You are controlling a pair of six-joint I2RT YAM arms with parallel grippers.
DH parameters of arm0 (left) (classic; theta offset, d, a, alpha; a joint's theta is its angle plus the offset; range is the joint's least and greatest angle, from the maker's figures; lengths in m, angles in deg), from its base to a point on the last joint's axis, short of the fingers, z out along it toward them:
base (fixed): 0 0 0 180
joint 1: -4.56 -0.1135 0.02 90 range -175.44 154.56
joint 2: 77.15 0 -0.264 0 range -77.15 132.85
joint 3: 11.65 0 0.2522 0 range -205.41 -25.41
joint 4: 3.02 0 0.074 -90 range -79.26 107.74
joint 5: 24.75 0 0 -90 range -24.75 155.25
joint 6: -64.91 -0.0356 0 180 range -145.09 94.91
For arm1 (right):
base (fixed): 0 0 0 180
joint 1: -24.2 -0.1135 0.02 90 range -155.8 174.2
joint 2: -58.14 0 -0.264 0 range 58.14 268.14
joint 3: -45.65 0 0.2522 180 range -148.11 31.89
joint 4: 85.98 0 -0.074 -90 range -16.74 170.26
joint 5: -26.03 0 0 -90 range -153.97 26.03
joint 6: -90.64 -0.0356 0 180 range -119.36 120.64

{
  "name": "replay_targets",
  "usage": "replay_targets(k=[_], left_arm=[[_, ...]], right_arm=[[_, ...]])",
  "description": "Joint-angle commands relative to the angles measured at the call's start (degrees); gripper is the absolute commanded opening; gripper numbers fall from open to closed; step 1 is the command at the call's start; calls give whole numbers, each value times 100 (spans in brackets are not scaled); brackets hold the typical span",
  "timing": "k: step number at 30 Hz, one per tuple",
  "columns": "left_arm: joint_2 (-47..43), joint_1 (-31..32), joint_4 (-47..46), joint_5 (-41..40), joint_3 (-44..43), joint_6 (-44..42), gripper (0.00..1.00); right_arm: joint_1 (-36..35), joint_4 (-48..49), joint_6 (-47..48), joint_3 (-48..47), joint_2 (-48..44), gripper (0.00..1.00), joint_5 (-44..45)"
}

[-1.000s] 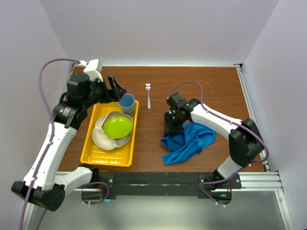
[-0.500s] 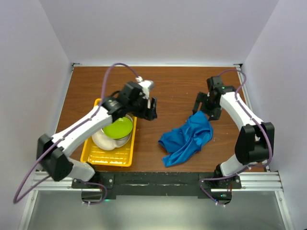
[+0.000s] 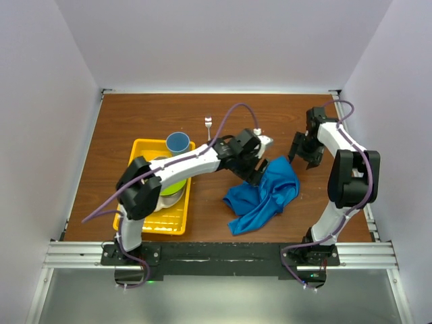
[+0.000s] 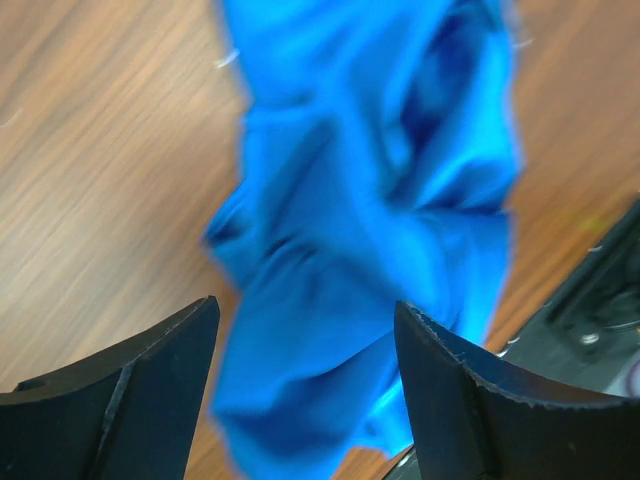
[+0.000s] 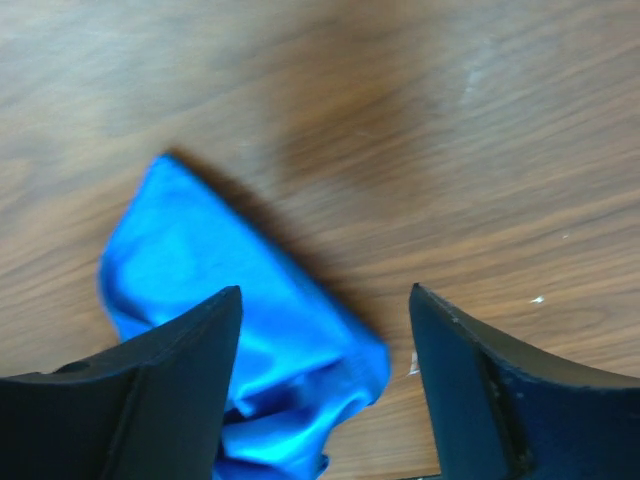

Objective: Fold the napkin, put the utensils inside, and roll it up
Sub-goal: Move the napkin to the centre of the board, then flatten the napkin out

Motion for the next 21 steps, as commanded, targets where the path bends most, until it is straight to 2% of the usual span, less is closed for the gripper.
replay_targets(k=[1,6,13,14,16,19,20,21], left_arm=[[498,256,-43,418,-813,-77,74],[1034,344,150,340,-1270,-173,69],[1273,353,397,49,-1359,-235,47],[1255,353,388,23,-1333,-243,44],[1238,353,388,-4,-1262,-235,35],[1141,353,450,-118,-1271,-244,21],[1036,353,458,-179,-1280,-252,19],[966,353,537,-354,-1297,-261,13]], right_arm=[[22,542,278,491,-107,68,-431],[13,841,287,870,-72,55,-503],[22,894,278,915,-80,46,-582],[22,894,278,923,-54,39,-582],[13,929,287,958,-36,34,-591],[22,973,261,941,-19,17,-591],[13,990,252,932,-36,6,-617],[13,991,234,880,-36,0,-643]])
